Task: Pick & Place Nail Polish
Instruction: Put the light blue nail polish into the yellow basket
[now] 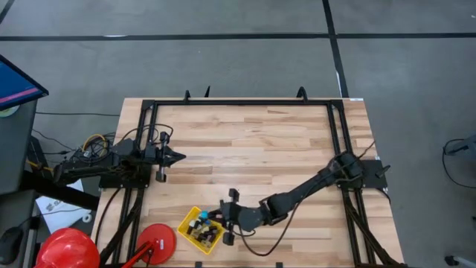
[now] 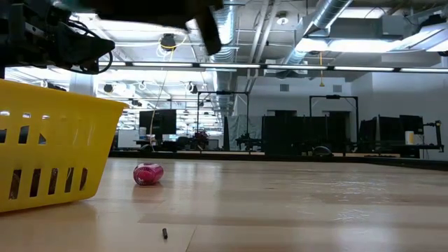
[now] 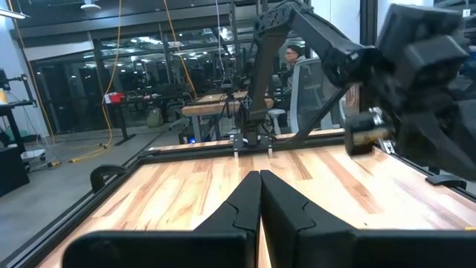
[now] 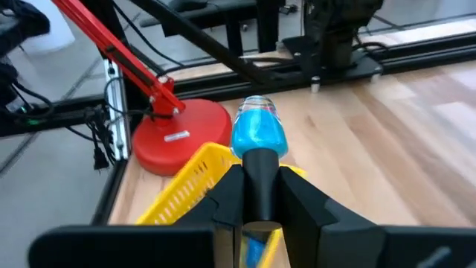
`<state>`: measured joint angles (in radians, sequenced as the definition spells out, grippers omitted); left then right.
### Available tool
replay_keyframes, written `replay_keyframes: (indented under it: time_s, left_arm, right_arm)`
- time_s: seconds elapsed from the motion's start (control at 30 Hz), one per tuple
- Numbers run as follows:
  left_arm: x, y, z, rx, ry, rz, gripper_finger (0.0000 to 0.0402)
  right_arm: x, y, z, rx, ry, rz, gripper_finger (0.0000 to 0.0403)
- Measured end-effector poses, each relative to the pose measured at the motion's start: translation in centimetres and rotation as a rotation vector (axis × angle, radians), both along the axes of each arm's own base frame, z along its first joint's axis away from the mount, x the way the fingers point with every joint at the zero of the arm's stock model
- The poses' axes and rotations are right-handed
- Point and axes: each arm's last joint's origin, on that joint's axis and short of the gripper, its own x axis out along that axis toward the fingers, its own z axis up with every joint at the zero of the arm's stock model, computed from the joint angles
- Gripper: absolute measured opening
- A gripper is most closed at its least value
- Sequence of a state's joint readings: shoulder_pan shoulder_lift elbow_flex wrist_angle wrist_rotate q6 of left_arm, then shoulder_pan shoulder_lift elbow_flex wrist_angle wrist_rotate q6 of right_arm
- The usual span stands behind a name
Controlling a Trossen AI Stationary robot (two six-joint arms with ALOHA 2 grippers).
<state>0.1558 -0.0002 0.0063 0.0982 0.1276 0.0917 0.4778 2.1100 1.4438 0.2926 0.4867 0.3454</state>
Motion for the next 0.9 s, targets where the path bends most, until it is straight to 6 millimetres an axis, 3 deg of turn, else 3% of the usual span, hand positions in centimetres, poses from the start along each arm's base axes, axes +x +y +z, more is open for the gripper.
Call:
replay_keyframes:
  time_s: [0.6,0.9]
  left_arm:
    - [0.0,0.0,0.0,0.000,0.000,0.000,0.0001]
    - [0.0,0.0,0.0,0.000,0.000,0.000,0.0001]
  right_arm:
    - [7.0,4.3,-2.7,-0.085,0.230,0.026,0.0052]
    - [8.1,4.9,-3.0,-0.042,0.294,0.010,0.0052]
